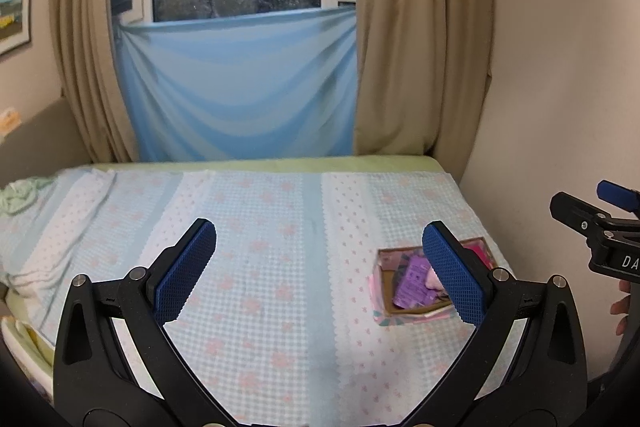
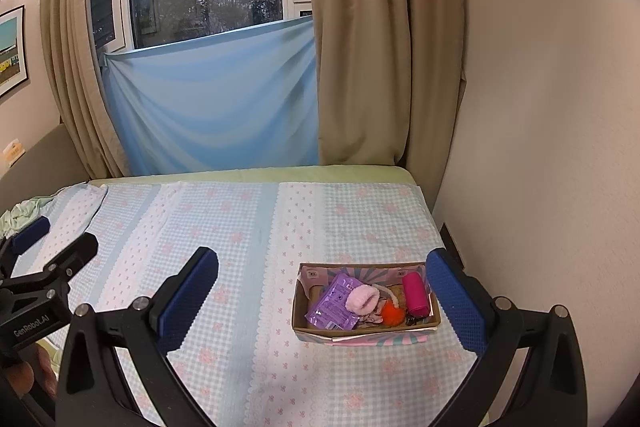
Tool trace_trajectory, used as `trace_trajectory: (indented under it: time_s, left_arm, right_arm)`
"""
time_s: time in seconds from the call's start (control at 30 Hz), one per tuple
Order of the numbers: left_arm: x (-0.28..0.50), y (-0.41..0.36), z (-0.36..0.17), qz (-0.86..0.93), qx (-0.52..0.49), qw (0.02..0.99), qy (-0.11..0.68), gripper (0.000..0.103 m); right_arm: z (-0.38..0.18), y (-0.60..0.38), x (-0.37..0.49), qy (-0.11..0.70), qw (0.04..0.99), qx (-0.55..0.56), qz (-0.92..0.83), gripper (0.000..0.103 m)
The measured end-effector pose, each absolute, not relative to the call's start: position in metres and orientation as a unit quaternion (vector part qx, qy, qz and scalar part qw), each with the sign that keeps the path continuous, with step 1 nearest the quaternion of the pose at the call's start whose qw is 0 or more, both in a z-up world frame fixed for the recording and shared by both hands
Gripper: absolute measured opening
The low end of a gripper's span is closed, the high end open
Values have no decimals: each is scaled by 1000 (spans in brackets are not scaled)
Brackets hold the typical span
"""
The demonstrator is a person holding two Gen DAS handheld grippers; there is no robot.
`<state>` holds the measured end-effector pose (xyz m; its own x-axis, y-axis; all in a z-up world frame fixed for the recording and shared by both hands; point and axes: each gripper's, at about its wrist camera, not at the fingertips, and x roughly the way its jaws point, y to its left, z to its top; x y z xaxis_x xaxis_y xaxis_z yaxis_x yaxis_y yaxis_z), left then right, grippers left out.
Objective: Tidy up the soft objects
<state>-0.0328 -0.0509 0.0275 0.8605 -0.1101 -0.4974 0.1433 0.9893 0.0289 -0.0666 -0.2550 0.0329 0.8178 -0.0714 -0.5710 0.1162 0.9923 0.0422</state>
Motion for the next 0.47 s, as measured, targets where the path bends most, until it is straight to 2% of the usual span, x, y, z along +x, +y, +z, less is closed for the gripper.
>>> trace_trajectory:
  time_s: [0.2,0.47]
  left_arm:
    - [-28,-51,29,-32,43,967,251,103]
    - [0,-38,9,-46,23,957,286,103]
  right_arm:
    - [34,-253,-62,298,953,35,-47,103]
    - [27,-246,-33,318,947,33,-42,103]
